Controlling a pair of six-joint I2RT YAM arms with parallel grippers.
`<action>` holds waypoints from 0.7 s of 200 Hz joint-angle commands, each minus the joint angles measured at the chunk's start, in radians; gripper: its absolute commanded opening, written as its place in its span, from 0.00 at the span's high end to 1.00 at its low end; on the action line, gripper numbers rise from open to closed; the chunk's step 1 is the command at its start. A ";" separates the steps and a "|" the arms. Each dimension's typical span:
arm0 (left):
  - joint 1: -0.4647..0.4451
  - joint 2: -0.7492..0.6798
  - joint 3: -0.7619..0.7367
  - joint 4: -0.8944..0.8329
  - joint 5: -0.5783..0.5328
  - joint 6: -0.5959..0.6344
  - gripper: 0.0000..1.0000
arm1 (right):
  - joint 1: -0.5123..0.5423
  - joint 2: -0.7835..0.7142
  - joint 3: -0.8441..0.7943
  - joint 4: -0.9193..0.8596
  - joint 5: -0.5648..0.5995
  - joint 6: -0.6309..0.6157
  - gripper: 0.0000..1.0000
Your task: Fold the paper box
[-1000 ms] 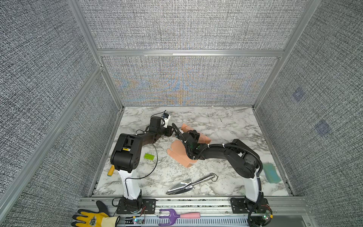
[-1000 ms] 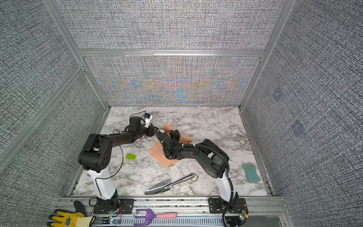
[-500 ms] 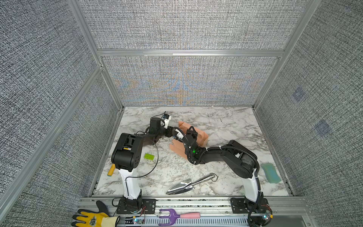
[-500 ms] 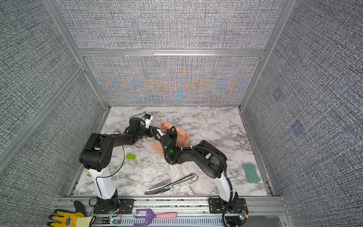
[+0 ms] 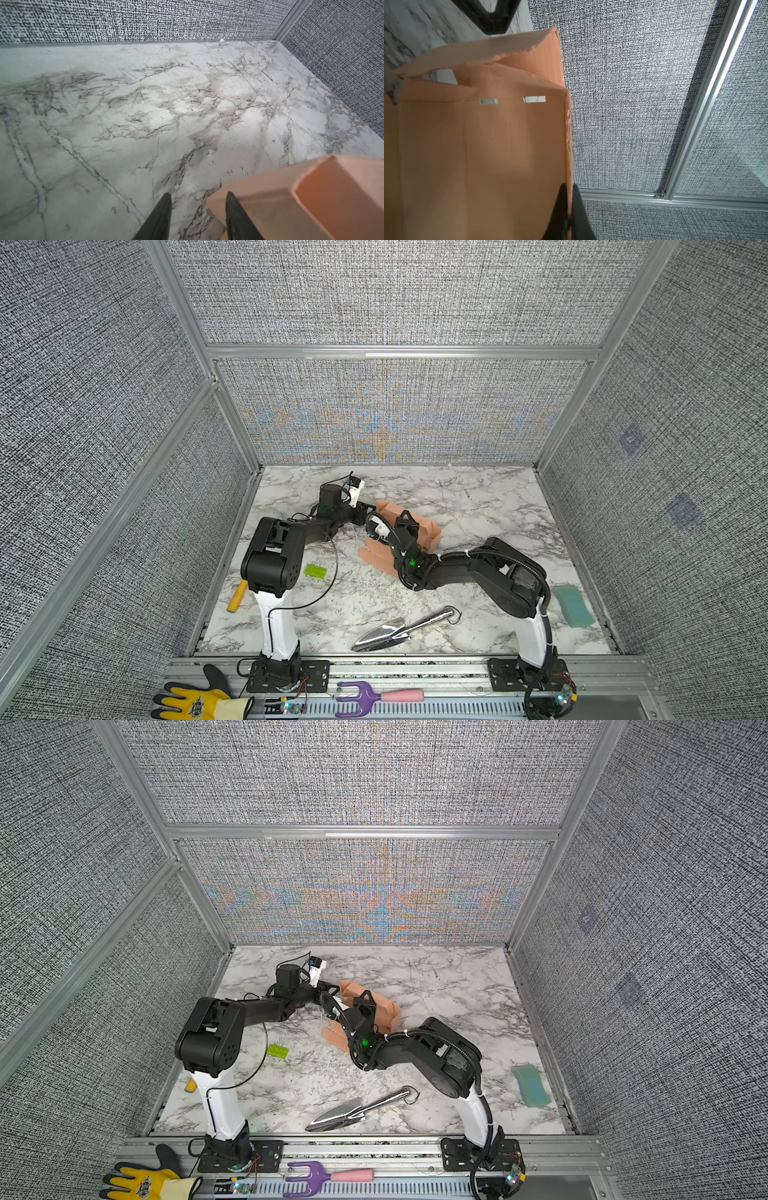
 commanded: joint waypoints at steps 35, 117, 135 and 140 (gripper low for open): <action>0.000 0.032 0.053 -0.061 0.033 -0.005 0.55 | 0.002 -0.022 -0.015 -0.014 -0.038 0.059 1.00; -0.016 -0.022 -0.031 -0.004 0.100 0.016 0.55 | -0.002 -0.016 0.000 -0.074 -0.050 0.109 1.00; -0.016 -0.020 -0.044 0.011 0.108 0.012 0.55 | -0.006 -0.019 0.003 -0.092 -0.056 0.127 1.00; -0.017 -0.021 -0.049 0.014 0.111 0.013 0.55 | -0.007 -0.021 0.004 -0.100 -0.059 0.135 1.00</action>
